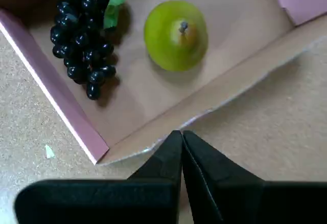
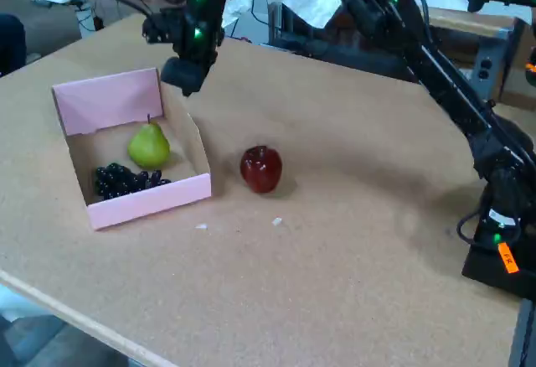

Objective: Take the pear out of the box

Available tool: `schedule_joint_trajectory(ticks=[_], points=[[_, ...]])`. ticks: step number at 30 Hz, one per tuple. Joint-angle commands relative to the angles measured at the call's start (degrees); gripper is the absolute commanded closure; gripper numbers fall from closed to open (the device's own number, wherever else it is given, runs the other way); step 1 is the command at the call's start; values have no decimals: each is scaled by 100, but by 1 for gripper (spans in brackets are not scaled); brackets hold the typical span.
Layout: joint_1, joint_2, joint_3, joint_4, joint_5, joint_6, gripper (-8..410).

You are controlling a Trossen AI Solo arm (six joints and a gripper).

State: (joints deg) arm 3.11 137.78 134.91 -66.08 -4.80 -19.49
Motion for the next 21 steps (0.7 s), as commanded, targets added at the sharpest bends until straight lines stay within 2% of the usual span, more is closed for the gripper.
schedule_joint_trajectory(ticks=[1, 8, 21], points=[[-4, 125, 11, 212, -273, -48, 402], [-2, 133, 11, 566, -332, -166, 402], [-4, 151, 11, 776, -321, -181, 402]])
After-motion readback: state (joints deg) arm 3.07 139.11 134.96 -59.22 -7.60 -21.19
